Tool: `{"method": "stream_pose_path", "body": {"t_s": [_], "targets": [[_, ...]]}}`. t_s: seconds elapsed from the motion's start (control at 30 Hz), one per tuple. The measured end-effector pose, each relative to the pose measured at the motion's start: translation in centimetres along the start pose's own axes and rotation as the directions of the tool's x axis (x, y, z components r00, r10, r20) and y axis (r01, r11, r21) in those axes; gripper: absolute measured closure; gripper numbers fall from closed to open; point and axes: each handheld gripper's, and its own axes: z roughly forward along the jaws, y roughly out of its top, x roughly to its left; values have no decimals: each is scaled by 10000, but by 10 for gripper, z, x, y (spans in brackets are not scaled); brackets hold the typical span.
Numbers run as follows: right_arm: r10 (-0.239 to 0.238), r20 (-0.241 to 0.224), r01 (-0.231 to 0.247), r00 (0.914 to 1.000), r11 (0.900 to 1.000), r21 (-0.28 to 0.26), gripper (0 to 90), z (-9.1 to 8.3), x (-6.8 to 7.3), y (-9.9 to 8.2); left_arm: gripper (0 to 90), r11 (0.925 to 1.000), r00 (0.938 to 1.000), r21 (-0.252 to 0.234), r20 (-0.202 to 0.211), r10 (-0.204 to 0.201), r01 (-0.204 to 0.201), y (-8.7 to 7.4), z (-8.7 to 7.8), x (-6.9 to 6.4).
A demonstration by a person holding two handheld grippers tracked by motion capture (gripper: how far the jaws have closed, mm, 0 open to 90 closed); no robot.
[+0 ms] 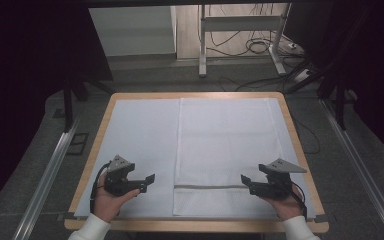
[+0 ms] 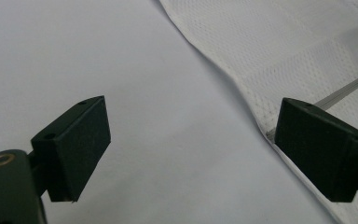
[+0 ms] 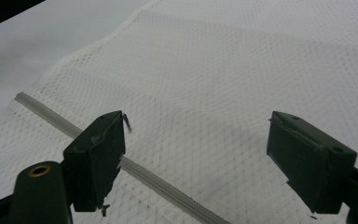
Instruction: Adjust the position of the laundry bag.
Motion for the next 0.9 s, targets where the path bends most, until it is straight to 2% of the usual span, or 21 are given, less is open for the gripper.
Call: {"method": "stream_pose_path", "body": {"t_s": [0.1,0.2,0.4,0.43,0.53,0.8,0.9], "targets": [[115,-31,-115,9999,9999,58,194,1,-1,0,123,9999,10000,104,-46,1,-1,1,0,-1],[-17,-45,18,10000,9998,219,203,0,-1,-3,150,9990,9992,303,-220,-336,343,3,-1,-3],[160,65,-161,9999,9996,236,208,-3,-2,-5,153,9989,9992,307,-153,-363,367,3,-3,-5],[147,54,-148,9999,9996,232,209,-2,-2,-4,156,9984,9991,369,-128,-414,418,3,-4,-5],[119,87,-121,9999,9996,255,209,1,-1,-4,164,9985,9993,511,-339,-172,189,2,-5,-7],[-23,-13,24,10000,9995,326,213,5,3,-1,167,9984,9992,481,-277,-288,301,0,-11,-7],[270,-66,-268,9996,9992,293,212,5,3,-1,174,9976,9991,605,-278,-309,326,0,-10,-8]]}}
